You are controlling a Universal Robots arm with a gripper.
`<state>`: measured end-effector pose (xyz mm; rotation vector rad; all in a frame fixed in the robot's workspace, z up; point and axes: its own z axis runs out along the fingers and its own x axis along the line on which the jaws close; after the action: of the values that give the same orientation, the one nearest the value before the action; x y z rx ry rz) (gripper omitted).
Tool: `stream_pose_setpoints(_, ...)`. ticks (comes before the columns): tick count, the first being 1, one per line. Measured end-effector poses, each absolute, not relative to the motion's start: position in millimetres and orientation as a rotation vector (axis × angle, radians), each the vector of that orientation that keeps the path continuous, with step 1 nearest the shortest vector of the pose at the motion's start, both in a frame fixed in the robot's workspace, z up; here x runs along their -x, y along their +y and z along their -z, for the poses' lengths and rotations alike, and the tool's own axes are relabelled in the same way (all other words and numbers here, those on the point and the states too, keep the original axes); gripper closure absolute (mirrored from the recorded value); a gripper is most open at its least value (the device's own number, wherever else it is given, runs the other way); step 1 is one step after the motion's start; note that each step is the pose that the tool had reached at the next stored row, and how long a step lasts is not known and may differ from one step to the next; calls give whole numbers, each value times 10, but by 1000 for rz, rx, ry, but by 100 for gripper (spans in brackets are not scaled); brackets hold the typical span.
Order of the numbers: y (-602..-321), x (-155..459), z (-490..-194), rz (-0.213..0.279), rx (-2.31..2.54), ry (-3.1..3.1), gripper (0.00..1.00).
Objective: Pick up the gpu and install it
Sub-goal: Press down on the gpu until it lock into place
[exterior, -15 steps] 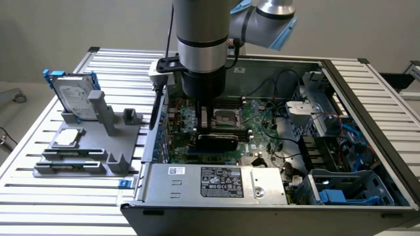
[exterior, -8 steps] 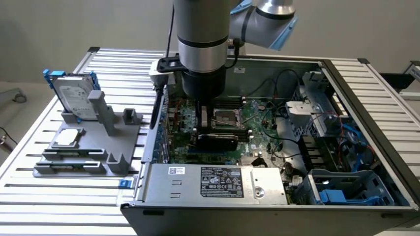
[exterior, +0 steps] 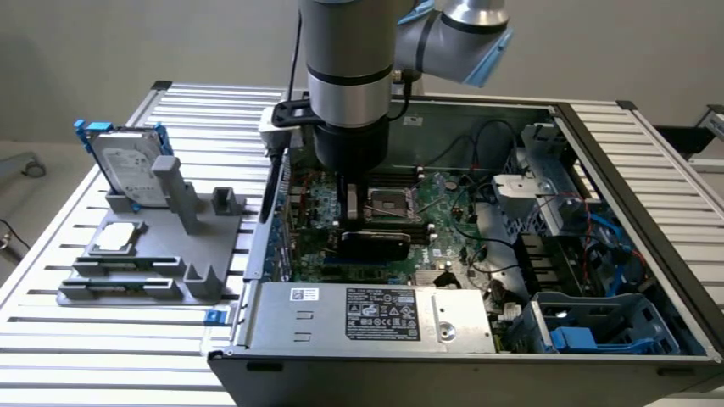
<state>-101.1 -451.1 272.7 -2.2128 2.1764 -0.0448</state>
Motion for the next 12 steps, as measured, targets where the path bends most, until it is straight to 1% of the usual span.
stream_pose_setpoints(12,-4508,1013,-2700,37,2216,2181,89)
